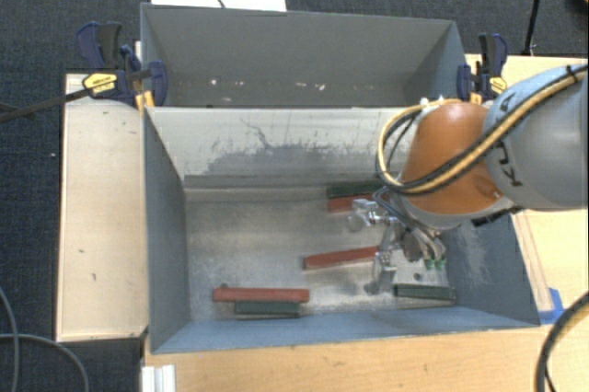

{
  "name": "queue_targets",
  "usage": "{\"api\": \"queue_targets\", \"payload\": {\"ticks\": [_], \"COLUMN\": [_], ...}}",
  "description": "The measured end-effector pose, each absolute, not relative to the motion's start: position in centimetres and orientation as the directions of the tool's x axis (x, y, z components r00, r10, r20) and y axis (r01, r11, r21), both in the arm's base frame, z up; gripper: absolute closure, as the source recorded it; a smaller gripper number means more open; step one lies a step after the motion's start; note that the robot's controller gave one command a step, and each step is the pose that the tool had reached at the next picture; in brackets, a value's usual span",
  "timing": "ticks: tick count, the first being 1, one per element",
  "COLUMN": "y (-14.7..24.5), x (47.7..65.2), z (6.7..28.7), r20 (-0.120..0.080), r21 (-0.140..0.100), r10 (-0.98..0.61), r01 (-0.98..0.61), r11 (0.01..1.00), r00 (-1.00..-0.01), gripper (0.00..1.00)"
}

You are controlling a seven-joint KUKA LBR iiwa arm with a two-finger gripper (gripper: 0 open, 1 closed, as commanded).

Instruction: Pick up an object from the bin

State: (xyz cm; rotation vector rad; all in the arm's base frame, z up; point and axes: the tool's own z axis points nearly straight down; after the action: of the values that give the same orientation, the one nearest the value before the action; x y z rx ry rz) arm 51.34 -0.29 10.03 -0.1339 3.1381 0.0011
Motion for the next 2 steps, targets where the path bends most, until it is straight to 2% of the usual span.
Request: {"api": "queue_targets", "payload": {"ticks": [1, 2], "y": [0.75, 0.03], "x": [51.21, 52.17], "z": [6.92, 7.07], "r20": [0.001, -0.004], "r21": [0.001, 0.0], "r10": [-0.227, 0.023], "r01": [-0.227, 0.023], "r11": [0.974, 1.0], "r00": [-0.974, -1.0], "gripper": [0.0, 1.0]}}
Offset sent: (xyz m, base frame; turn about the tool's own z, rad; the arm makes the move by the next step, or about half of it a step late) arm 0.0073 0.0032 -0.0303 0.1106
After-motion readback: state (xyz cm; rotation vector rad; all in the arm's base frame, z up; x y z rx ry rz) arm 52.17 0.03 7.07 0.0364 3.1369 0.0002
